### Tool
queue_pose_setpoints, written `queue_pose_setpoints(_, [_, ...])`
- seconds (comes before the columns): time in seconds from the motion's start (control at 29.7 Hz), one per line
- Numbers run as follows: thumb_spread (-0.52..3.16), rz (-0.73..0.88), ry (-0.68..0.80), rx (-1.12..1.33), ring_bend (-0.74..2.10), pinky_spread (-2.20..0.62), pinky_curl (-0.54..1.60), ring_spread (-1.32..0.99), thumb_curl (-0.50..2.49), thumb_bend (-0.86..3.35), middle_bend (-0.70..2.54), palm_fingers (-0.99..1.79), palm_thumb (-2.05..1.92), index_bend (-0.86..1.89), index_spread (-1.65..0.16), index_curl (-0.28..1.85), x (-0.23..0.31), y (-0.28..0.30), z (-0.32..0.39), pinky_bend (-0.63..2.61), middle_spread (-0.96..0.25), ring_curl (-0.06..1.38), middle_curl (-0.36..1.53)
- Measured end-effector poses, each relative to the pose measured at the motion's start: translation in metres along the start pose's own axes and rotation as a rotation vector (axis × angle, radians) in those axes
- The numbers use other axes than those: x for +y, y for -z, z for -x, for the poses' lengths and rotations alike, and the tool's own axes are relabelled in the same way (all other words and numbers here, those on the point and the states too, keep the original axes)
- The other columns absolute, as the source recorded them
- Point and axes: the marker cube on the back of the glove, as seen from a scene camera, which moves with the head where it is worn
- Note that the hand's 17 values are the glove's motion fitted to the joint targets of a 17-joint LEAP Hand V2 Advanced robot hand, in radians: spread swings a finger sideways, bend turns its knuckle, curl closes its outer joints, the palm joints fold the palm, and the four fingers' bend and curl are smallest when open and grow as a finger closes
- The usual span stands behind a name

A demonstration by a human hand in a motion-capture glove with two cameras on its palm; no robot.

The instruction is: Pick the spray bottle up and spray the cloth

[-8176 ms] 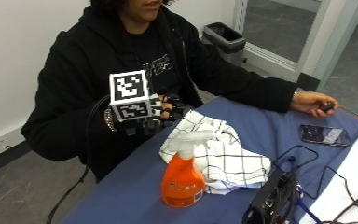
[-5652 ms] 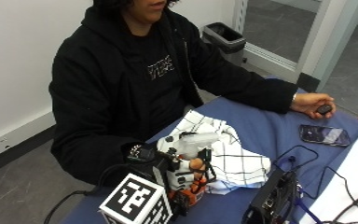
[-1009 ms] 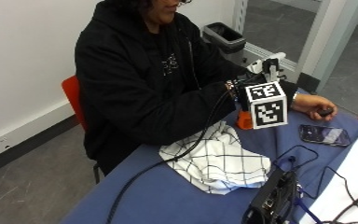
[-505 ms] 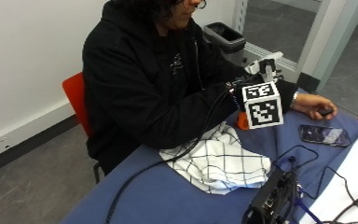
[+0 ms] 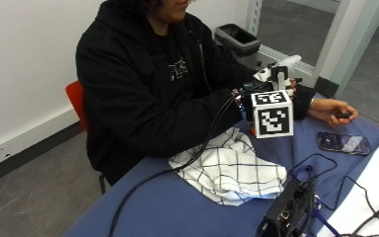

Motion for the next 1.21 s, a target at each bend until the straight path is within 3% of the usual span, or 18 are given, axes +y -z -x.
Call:
queue_pose_setpoints(0.1, [0.78,-0.013,0.004,0.203,0.49,-0.03,0.43,-0.11,0.8,-0.06,0.46,0.72,0.81,0.19,-0.24,0.63,0.015,0.019,-0.005,0.32,-0.08,0.49,0.56])
queue_pose_setpoints(0.2, [0.85,-0.038,0.041,0.382,0.47,0.04,0.42,-0.08,0.75,-0.06,0.44,0.67,0.76,0.1,-0.23,0.58,0.028,0.041,-0.008,0.3,-0.05,0.48,0.53])
queue_pose_setpoints(0.47, [0.97,-0.054,0.165,0.546,0.46,0.18,0.37,-0.04,0.64,-0.05,0.38,0.55,0.69,0.09,-0.21,0.45,0.079,0.106,0.03,0.22,-0.01,0.43,0.48])
queue_pose_setpoints(0.64, [1.0,0.078,0.239,0.74,0.43,0.21,0.34,-0.03,0.58,-0.05,0.35,0.43,0.62,0.12,-0.25,0.41,0.114,0.139,0.054,0.17,-0.04,0.41,0.46])
queue_pose_setpoints(0.87, [1.01,0.202,0.321,0.788,0.39,0.23,0.33,-0.04,0.52,-0.04,0.3,0.34,0.59,0.13,-0.32,0.36,0.147,0.152,0.069,0.18,-0.09,0.39,0.42])
queue_pose_setpoints(1.21, [1.0,0.232,0.271,0.855,0.33,0.24,0.31,-0.03,0.46,-0.03,0.31,0.3,0.59,0.15,-0.35,0.33,0.17,0.166,0.077,0.17,-0.11,0.35,0.4])
